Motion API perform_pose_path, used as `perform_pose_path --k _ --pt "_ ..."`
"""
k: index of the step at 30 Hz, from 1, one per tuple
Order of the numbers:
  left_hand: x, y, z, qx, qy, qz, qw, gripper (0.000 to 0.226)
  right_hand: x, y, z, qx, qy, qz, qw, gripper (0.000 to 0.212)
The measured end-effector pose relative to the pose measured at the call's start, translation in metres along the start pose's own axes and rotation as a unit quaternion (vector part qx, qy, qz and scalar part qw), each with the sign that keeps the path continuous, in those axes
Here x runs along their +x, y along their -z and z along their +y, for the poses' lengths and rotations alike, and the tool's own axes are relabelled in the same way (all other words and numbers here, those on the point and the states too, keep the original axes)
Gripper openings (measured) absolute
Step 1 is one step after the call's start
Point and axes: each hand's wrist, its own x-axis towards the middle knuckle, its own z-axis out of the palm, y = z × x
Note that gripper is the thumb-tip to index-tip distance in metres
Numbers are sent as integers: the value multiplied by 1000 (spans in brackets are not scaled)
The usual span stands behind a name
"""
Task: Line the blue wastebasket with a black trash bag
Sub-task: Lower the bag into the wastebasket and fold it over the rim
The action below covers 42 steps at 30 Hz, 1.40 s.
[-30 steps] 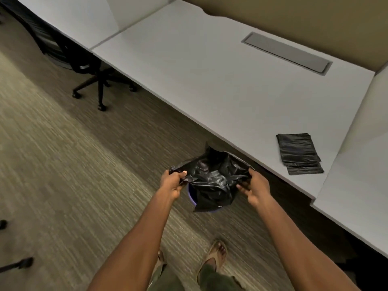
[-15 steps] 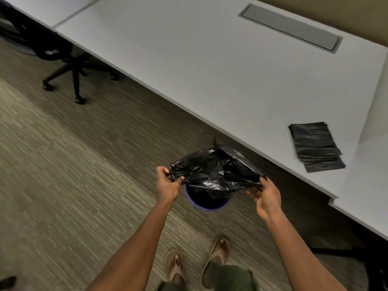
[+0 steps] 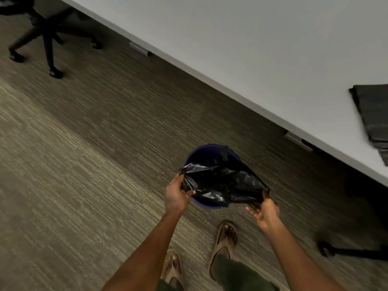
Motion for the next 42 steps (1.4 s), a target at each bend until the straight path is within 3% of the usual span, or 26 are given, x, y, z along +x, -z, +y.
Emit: perform_pose_path --k 5,11,15,20,23,27,33,37,42 --pt "14 -28 -14 56 -34 -50 997 96 44 2 5 -36 -1 -18 999 37" --pt "33 -52 -57 88 -97 -145 981 119 96 13 15 -205 1 -47 978 29" --pt "47 -57 -84 76 -164 -174 968 122 136 24 22 -224 3 -68 972 25" --pt "73 -68 -124 162 -248 -159 942 133 181 37 31 -222 69 -148 961 13" --pt "83 -74 -144 189 -285 -113 933 132 200 37 40 -232 123 -171 950 12" --pt "92 -70 -162 171 -318 -44 932 125 210 38 49 -280 161 -141 936 7" --pt "126 -46 -184 168 -320 -44 931 131 213 27 54 -366 212 -83 902 14" --pt "145 -42 -193 150 -300 -54 940 131 204 18 57 -271 169 -126 939 16" --pt "163 -46 -205 131 -314 -51 939 133 206 -13 92 31 103 -119 987 41"
